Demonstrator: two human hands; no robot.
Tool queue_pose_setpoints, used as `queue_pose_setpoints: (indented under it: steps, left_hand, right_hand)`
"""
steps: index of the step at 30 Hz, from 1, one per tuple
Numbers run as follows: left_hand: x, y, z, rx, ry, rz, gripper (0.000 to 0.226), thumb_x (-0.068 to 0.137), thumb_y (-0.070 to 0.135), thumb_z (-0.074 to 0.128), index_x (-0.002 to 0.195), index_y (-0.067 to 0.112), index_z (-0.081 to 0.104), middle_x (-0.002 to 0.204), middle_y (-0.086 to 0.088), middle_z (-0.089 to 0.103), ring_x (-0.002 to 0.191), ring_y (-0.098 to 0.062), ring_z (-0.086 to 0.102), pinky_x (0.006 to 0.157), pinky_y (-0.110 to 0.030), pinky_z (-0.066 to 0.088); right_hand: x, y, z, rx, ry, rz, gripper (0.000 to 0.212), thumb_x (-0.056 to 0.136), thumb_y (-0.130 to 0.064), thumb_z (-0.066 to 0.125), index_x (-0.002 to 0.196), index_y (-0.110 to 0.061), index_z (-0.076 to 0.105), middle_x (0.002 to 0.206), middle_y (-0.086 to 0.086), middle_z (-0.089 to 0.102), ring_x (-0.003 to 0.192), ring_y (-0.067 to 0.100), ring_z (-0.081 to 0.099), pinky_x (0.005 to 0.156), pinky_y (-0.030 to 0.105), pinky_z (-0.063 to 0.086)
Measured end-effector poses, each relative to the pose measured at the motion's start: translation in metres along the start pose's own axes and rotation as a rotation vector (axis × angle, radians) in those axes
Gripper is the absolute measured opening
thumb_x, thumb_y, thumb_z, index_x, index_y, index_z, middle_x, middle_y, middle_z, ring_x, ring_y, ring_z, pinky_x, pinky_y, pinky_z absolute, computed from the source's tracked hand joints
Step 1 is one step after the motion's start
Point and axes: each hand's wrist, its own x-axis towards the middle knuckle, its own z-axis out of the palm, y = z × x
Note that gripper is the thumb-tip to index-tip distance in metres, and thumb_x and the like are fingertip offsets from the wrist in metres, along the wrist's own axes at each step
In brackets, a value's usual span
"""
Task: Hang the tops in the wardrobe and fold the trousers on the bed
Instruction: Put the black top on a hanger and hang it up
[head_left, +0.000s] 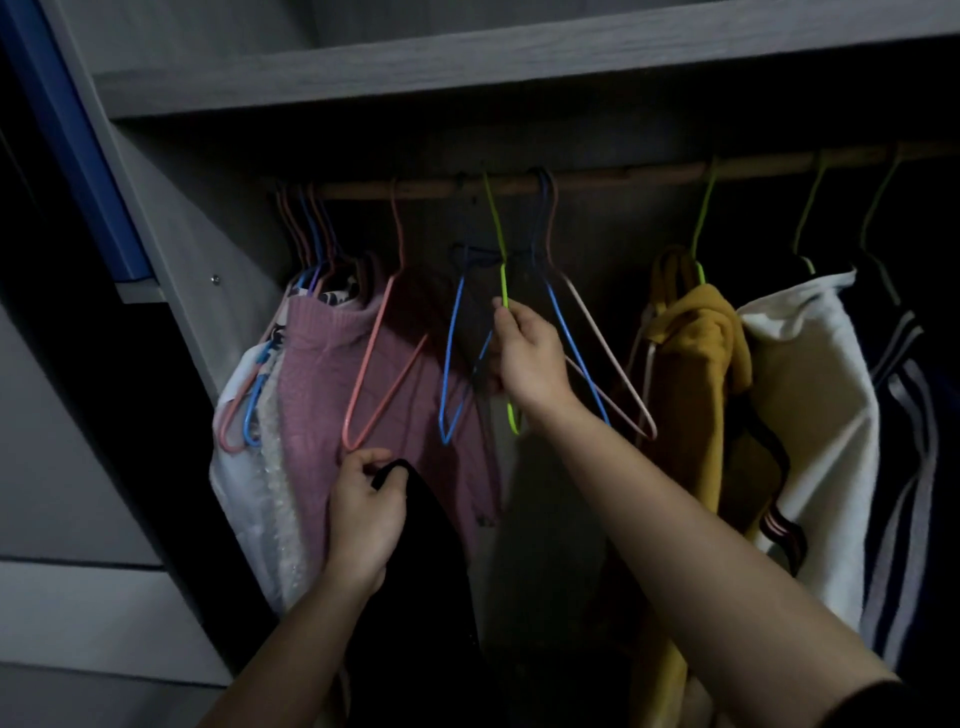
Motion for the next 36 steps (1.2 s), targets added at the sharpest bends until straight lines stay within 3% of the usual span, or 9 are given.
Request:
queue_pose_setpoints:
  steps: [4,9,12,18,21,26,29,33,36]
  left_hand:
    - [0.000,0.000,0.005,-0.017,-0.016,0.004,0.018,0.087,0.007,0.064,0.089,0.024,0.060,0.085,0.003,0.065,0.073,0.000,0.059,0.070,-0.014,0.044]
    - [0.001,0.004,0.010,-0.041,-0.055,-0.001,0.020,0.087,0.006,0.064,0.096,0.023,0.059,0.092,-0.004,0.067,0.084,-0.017,0.061,0.083,-0.031,0.047]
    - [0.001,0.006,0.012,-0.041,-0.078,-0.009,0.021,0.086,0.007,0.064,0.100,0.022,0.060,0.091,-0.004,0.067,0.083,-0.021,0.062,0.084,-0.039,0.050]
    - [0.001,0.009,0.015,-0.031,-0.133,-0.017,0.021,0.084,0.009,0.063,0.099,0.023,0.059,0.091,-0.008,0.070,0.082,-0.027,0.066,0.081,-0.041,0.052]
    - [-0.001,0.009,0.018,-0.033,-0.173,-0.016,0.026,0.084,0.008,0.063,0.107,0.019,0.060,0.091,-0.006,0.070,0.079,-0.025,0.065,0.078,-0.038,0.051]
    - [-0.009,0.011,0.024,-0.044,-0.210,0.007,0.019,0.083,0.004,0.061,0.090,0.021,0.059,0.086,0.002,0.067,0.080,-0.016,0.061,0.076,-0.027,0.046]
    - [-0.013,0.016,0.028,-0.081,-0.225,-0.015,0.016,0.084,0.006,0.060,0.088,0.022,0.059,0.088,0.001,0.066,0.085,-0.018,0.060,0.078,-0.030,0.045]
    - [-0.015,0.025,0.034,-0.105,-0.257,-0.024,0.019,0.070,0.028,0.058,0.088,0.023,0.061,0.082,0.002,0.064,0.079,-0.021,0.058,0.079,-0.039,0.046]
    - [-0.019,0.031,0.039,-0.120,-0.264,-0.018,0.021,0.068,0.029,0.056,0.087,0.022,0.060,0.074,0.007,0.062,0.073,-0.017,0.056,0.075,-0.040,0.045]
  right_hand:
    - [0.007,-0.010,-0.016,0.052,-0.070,0.065,0.024,0.097,-0.032,0.054,0.077,-0.020,0.061,0.049,-0.009,0.048,0.045,0.013,0.043,0.057,0.040,0.038]
    - [0.006,-0.023,-0.028,-0.071,-0.055,0.012,0.019,0.098,-0.014,0.055,0.079,-0.015,0.059,0.055,0.001,0.045,0.046,0.018,0.045,0.051,0.040,0.043]
    - [0.001,-0.043,-0.038,0.153,-0.064,0.087,0.021,0.100,-0.008,0.050,0.080,-0.013,0.055,0.045,-0.008,0.040,0.035,0.007,0.036,0.036,0.020,0.036]
    - [-0.007,-0.077,-0.059,0.335,-0.057,0.180,0.019,0.099,-0.016,0.046,0.091,-0.005,0.059,0.052,0.000,0.041,0.036,0.011,0.036,0.038,0.019,0.037]
    - [-0.016,-0.065,-0.062,0.102,-0.051,0.094,0.030,0.100,-0.019,0.050,0.101,0.003,0.070,0.064,0.013,0.049,0.048,0.017,0.050,0.047,0.028,0.050]
    - [-0.025,-0.021,-0.085,-0.628,0.242,-0.191,0.030,0.099,-0.033,0.051,0.124,-0.028,0.066,0.113,0.001,0.060,0.105,0.014,0.056,0.097,0.034,0.047]
    - [-0.021,-0.002,-0.101,-0.811,0.147,0.040,0.052,0.101,-0.048,0.046,0.143,-0.018,0.050,0.139,0.015,0.052,0.131,0.031,0.048,0.111,0.041,0.039]
    - [-0.030,0.002,-0.107,-0.595,0.007,0.164,0.047,0.104,-0.045,0.044,0.096,-0.012,0.076,0.090,0.011,0.074,0.090,0.026,0.069,0.091,0.047,0.052]
    - [-0.036,0.000,-0.108,-0.571,0.075,0.022,0.043,0.105,-0.038,0.044,0.092,-0.013,0.076,0.081,0.008,0.072,0.078,0.022,0.068,0.083,0.047,0.054]
